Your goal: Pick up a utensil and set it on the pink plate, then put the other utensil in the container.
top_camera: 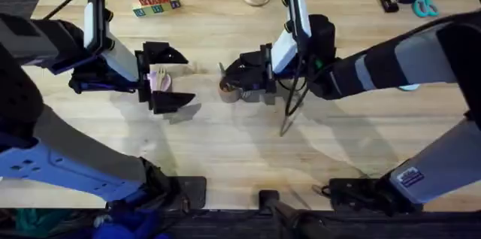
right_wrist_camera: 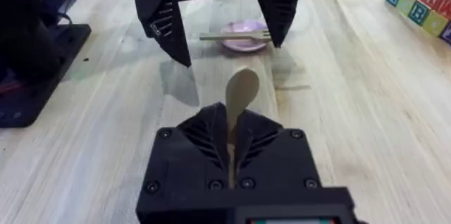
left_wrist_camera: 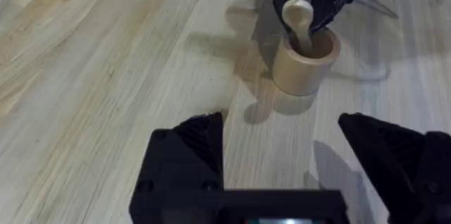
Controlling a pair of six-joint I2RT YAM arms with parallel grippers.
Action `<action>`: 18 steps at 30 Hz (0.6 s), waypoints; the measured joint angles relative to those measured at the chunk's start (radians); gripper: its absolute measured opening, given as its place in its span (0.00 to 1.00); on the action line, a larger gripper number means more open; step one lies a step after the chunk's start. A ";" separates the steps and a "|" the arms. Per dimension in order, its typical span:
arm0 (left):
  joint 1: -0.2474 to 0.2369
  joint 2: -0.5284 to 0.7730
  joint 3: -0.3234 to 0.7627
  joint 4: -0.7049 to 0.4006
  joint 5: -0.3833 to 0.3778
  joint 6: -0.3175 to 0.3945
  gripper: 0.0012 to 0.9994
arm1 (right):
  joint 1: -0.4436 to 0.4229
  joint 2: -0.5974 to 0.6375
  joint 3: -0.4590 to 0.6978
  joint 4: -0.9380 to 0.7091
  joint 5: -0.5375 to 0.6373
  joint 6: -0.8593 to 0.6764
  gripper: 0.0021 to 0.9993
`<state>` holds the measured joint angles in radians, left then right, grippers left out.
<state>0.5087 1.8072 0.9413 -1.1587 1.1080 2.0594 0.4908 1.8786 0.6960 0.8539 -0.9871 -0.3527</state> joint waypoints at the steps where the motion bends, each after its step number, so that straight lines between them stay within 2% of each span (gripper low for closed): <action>1: 0.000 0.000 0.000 0.000 0.000 0.000 0.99 | 0.000 0.000 0.000 0.000 0.000 0.000 0.03; 6: 0.000 0.000 0.000 0.000 0.000 0.000 1.00 | 0.000 0.000 0.000 0.000 0.000 0.000 0.04; 7: 0.000 0.000 0.000 0.000 0.000 0.000 0.99 | 0.000 0.000 0.000 0.000 0.000 0.001 0.05; 8: 0.000 0.000 0.000 0.000 0.000 0.000 0.99 | 0.000 0.000 0.000 0.000 0.000 0.000 0.10; 9: 0.000 0.000 0.000 0.000 0.000 0.000 0.99 | 0.000 0.000 0.000 -0.001 0.000 0.000 0.22; 14: 0.000 0.000 0.000 0.000 0.000 0.000 0.99 | 0.000 0.000 0.000 -0.002 0.001 -0.001 0.94; 15: 0.000 0.000 0.000 0.000 0.000 0.000 0.99 | 0.000 0.000 0.000 -0.001 0.001 -0.004 0.98; 18: 0.000 0.000 0.000 0.000 0.000 0.000 0.99 | 0.000 0.000 0.000 -0.002 0.001 -0.006 1.00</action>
<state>0.5087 1.8072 0.9413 -1.1587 1.1080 2.0594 0.4908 1.8786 0.6960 0.8522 -0.9863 -0.3583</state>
